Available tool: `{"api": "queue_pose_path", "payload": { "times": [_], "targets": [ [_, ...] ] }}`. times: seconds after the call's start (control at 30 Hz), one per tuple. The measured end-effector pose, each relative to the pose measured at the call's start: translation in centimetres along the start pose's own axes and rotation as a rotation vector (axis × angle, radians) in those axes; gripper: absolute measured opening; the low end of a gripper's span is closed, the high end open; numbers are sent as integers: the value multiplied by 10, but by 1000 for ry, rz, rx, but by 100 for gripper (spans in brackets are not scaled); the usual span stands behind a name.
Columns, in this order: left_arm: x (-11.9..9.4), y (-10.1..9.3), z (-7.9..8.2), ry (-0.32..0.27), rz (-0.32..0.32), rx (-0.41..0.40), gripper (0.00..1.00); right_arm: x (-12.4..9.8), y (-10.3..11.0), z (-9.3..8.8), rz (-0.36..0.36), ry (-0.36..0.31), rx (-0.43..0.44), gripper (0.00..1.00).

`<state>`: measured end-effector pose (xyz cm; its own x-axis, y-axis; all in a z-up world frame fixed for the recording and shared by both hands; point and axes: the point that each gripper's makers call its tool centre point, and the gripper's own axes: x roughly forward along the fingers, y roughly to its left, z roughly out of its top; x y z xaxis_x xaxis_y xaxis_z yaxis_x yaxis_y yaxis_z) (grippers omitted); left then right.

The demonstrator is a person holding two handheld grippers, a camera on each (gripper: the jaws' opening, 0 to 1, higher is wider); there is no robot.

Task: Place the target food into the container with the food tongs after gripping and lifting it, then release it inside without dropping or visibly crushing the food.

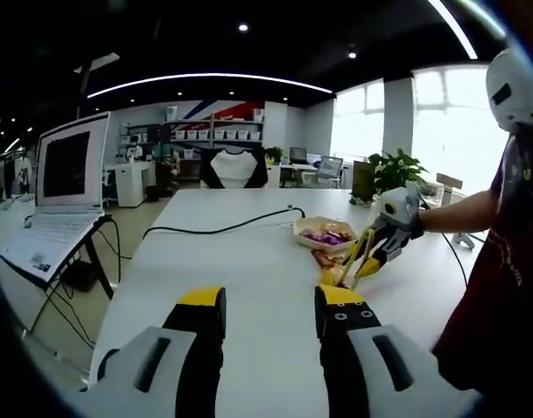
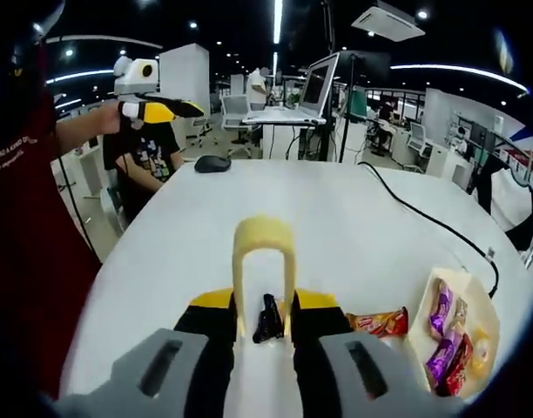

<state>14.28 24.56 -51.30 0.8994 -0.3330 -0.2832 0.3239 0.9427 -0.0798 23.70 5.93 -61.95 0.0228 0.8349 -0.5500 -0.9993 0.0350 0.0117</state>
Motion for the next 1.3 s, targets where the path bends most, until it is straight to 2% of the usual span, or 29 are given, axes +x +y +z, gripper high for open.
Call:
{"api": "queue_pose_path", "payload": {
  "times": [0.13, 0.5, 0.53, 0.67, 0.83, 1.0, 1.03, 1.17, 1.3],
  "targets": [
    [1, -1, 0, 1, -1, 1, 43, -4, -1, -2, 0, 31, -15, 18],
    [4, -2, 2, -1, -10, 6, 43, -5, 0, 0, -38, 51, -6, 16],
    [3, -2, 2, -1, -10, 5, 43, -6, -3, 1, -67, 49, -10, 16],
    [3, -3, 0, -2, -11, 2, 43, -11, 4, 5, -66, 52, 1, 15],
    [6, -6, 1, -5, -20, 2, 43, -25, 6, 16, -100, 35, -13, 15],
    [11, -11, 0, 0, -38, 6, 43, -40, -8, 27, -156, 4, -26, 15],
    [12, -12, 1, -1, -43, 5, 43, -44, -14, 28, -193, -5, -22, 15],
    [14, -15, 3, -3, -56, 11, 43, -57, -20, 28, -217, 2, -38, 15],
    [14, -16, 3, -4, -59, 10, 43, -75, -34, 29, -280, 9, -66, 15]
  ]
}}
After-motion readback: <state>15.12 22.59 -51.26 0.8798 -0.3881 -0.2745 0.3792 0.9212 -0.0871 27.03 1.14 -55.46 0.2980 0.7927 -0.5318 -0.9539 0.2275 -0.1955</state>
